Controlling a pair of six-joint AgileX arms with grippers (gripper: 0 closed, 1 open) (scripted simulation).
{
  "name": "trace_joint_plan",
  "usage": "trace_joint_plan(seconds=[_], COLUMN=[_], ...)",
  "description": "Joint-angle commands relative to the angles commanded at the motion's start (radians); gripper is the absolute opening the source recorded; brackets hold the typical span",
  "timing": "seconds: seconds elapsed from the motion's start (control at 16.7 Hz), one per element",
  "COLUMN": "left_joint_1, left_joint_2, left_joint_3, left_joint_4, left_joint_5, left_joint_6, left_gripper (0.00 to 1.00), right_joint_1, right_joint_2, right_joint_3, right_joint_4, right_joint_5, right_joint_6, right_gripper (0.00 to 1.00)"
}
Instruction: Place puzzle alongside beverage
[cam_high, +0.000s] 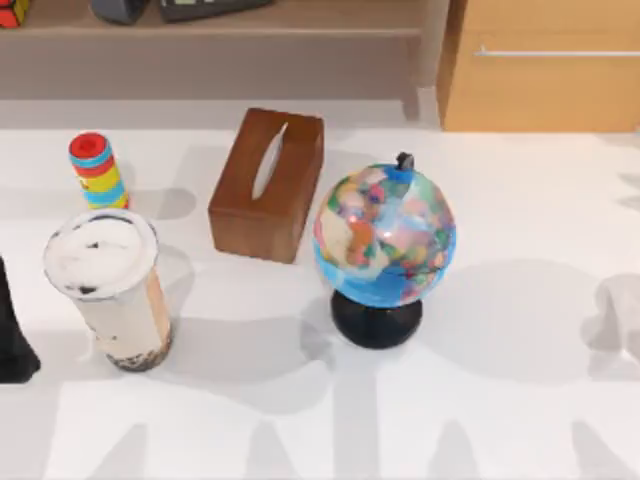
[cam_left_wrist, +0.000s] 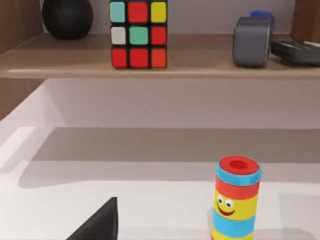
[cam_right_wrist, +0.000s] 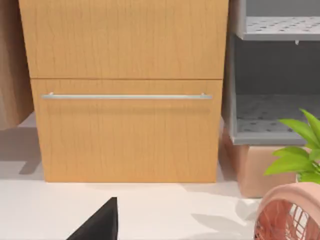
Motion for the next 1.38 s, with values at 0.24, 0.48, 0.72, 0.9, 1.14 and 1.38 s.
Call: trace_joint_plan(seconds=[0.24,0.48,0.72,0.9,1.14,1.38], left_joint_1=[0.003,0.022,0.051,0.075,0.107,0.135], left_joint_2=[0.031,0.221,0.572,0.898,1.328,1.673], left_joint_3=[0.018,0.121,0.279,0.411,0.583,0.729], left_joint_4=[0.023,0.153,0.352,0.519,0.736,0.921], left_joint_5=[0.004,0.029,0.066,0.097,0.137,0.171], left_joint_6=[0.001,0.005,0.009,0.012,0.014,0.014], left_gripper=[1.0,1.0,1.0,1.0,1.0,1.0], right_joint_1=[0.0,0.0,0.0,0.0,0.0,0.0], right_joint_2=[0.0,0.0,0.0,0.0,0.0,0.0], right_joint_3=[0.0,0.0,0.0,0.0,0.0,0.0], right_joint_4=[0.0,0.0,0.0,0.0,0.0,0.0], right_joint_5=[0.0,0.0,0.0,0.0,0.0,0.0], right_joint_6=[0.0,0.0,0.0,0.0,0.0,0.0], right_gripper=[1.0,1.0,1.0,1.0,1.0,1.0])
